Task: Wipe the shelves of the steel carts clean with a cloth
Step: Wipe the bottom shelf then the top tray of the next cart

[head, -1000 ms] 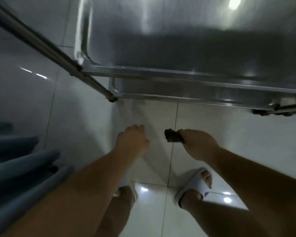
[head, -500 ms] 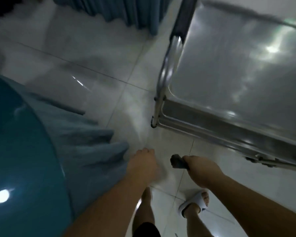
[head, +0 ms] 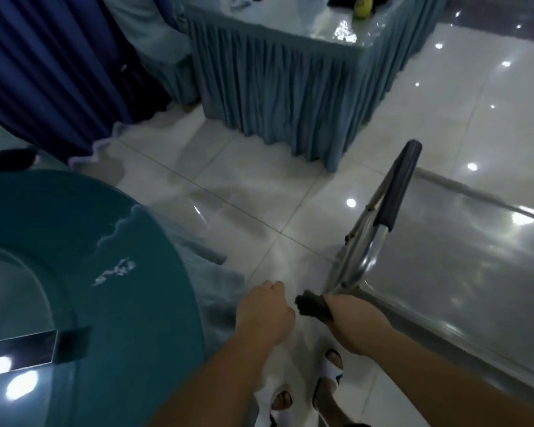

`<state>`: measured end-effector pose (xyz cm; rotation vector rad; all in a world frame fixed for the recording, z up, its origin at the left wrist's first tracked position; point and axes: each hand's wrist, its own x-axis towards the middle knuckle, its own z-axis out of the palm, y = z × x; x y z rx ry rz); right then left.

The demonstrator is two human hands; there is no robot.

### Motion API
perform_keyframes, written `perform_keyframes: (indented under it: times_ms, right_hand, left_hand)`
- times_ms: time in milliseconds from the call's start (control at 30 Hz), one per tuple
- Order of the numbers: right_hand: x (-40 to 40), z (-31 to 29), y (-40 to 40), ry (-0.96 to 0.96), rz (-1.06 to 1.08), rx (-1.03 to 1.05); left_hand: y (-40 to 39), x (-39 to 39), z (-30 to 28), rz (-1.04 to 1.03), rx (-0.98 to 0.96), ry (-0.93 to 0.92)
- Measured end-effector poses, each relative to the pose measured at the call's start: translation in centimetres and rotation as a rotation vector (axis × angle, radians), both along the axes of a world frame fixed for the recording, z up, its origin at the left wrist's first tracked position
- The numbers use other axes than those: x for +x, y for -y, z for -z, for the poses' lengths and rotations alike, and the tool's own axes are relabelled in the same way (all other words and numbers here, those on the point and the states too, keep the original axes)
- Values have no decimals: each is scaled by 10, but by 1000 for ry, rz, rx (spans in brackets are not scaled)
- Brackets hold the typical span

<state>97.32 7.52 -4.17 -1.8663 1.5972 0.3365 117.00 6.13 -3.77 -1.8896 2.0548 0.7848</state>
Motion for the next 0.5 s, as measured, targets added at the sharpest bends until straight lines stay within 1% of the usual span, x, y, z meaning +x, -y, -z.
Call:
perform_keyframes:
  times_ms: [133,300,500]
  right_hand:
    - [0,-31,73,35,-45,-54]
    - [-21,-71,156,102,-18,-177]
    - [-46,-101,229,108,20,-246]
  left_hand:
    - [49,-3,-35,-75,-86,20]
    - [113,-10,-82,-100,-170,38]
    - [187,-26,-104,-88,-202,38]
